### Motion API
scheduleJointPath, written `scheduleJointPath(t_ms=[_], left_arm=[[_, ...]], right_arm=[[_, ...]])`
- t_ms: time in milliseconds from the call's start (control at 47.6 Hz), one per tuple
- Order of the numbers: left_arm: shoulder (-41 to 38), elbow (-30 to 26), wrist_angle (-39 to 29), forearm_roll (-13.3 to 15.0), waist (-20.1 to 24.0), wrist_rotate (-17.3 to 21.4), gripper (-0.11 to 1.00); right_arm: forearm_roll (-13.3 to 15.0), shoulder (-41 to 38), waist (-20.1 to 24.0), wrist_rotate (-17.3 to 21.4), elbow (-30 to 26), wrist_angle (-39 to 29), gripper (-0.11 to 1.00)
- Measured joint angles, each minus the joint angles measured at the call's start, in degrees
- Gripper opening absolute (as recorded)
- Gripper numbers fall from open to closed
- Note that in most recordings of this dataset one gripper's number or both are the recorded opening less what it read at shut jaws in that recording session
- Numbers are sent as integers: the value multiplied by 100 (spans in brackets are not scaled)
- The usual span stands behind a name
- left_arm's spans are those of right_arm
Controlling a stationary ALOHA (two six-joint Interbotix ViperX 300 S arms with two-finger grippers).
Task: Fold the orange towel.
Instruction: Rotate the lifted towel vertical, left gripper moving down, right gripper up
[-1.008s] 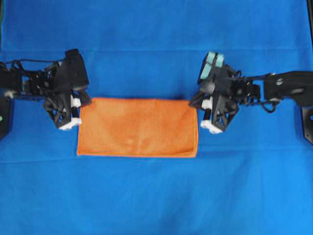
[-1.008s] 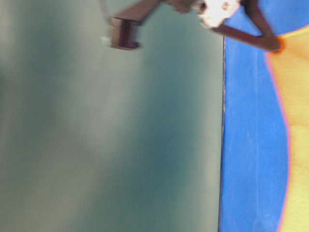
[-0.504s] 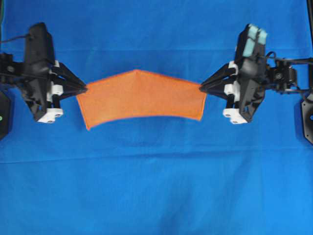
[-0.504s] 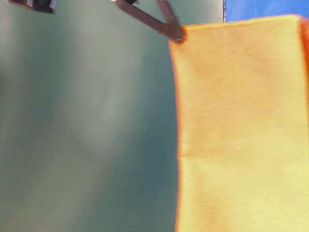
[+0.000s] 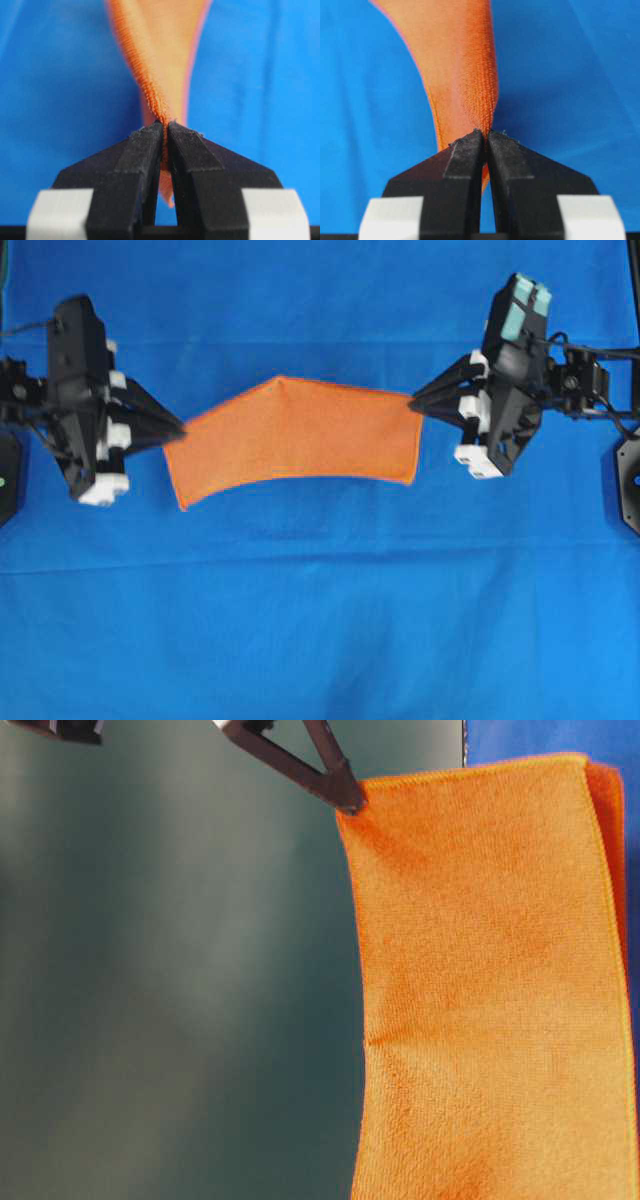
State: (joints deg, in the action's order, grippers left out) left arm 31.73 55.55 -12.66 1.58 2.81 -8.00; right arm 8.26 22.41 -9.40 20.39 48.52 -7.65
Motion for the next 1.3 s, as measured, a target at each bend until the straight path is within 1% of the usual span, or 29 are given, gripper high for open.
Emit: scheduleJointPath(t_ms=[63,189,399,588,630,756,882,966,1155,1302], left_arm=[[-158,-44,255,0,-176,9,4],[-554,-229,729,0,-492,9,4],[-1468,-835,1222,0,-949,149,4],[-2461,-1617,1529,0,-1011,510,4],[-2646,-1811,1564,0,-1011,598,4],[-3208,-2408,1626,0,-993,870,4],[-3577,-2812,1617,0,-967,1002,4],[-3683,-2962,1582,0,-967,1020,4],[-3735,-3067,1582,0,-967,1028,4],[-3955,-3322,1696,9,-958,1046,4]], right_arm=[[35,-88,-158,0,-62,0,3],[211,-325,-554,0,-237,0,3],[413,-729,-1169,0,-606,0,3],[694,-1028,-1494,0,-932,-9,3],[721,-1081,-1564,0,-993,-18,3],[826,-1204,-1679,-9,-1151,-26,3],[896,-1310,-1714,-9,-1274,-35,3],[923,-1345,-1714,-9,-1310,-26,3],[932,-1354,-1714,-9,-1327,-62,3],[932,-1283,-1758,-9,-1222,-220,3]])
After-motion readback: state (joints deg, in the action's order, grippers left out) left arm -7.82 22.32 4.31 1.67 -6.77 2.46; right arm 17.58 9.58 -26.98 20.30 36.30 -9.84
